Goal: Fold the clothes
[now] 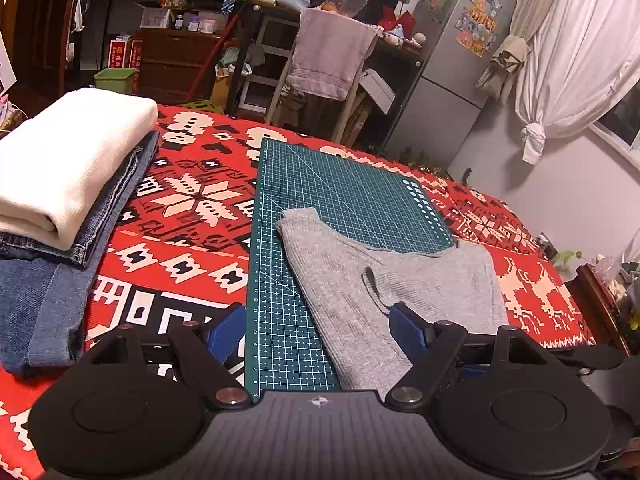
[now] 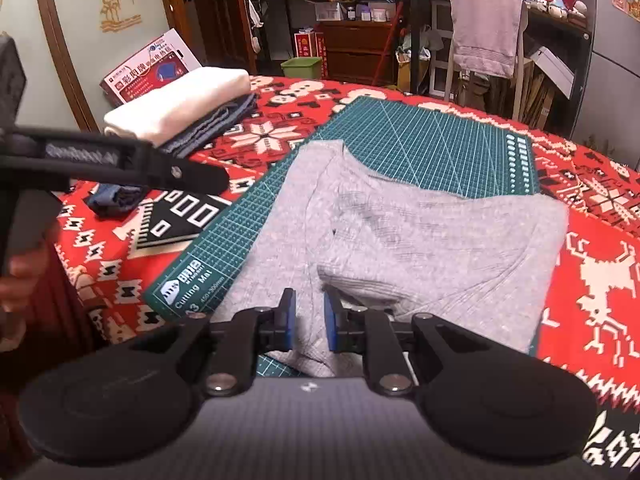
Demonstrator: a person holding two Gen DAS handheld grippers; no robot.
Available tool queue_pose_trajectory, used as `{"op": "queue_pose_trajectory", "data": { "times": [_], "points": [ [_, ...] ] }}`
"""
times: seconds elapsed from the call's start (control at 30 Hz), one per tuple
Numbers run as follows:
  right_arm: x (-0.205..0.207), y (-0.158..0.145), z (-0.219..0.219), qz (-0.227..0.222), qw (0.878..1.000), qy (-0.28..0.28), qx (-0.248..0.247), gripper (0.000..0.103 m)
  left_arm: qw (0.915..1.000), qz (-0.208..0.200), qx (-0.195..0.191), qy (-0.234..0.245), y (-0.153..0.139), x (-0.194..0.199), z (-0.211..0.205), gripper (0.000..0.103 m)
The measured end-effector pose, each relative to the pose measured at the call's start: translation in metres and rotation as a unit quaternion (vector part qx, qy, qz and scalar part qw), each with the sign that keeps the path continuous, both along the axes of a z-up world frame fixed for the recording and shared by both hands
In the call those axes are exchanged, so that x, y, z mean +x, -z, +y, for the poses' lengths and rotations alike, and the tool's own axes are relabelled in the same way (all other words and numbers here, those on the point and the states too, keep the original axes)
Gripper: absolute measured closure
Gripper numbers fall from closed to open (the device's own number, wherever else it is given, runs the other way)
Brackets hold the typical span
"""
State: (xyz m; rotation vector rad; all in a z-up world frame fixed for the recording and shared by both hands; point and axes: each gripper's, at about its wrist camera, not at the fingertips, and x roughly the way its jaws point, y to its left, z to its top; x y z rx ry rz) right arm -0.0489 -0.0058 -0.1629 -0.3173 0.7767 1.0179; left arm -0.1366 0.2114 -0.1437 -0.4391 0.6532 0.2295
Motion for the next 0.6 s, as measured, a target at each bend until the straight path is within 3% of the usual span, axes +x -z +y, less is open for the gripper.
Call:
{"op": "queue_pose_trajectory", "data": {
  "times": [0.2,0.4,0.6],
  "points": [
    [0.017,0.006,0.01,-0.026,0.999,0.021,0.0,0.086,1.0,0.0,-0.001,-0.007,-0.001,-0.002,0.002,0.026],
    [0.023,0.011,0.023,-0.043,0.999,0.005,-0.018,0.079,1.0,0.002,-0.002,-0.007,0.0,-0.001,0.003,0.026],
    [0.021,0.021,0.029,-0.067,0.997,-0.003,-0.036,0.082,0.9999,0.007,-0.003,-0.009,0.002,-0.001,0.003,0.025]
  ]
}}
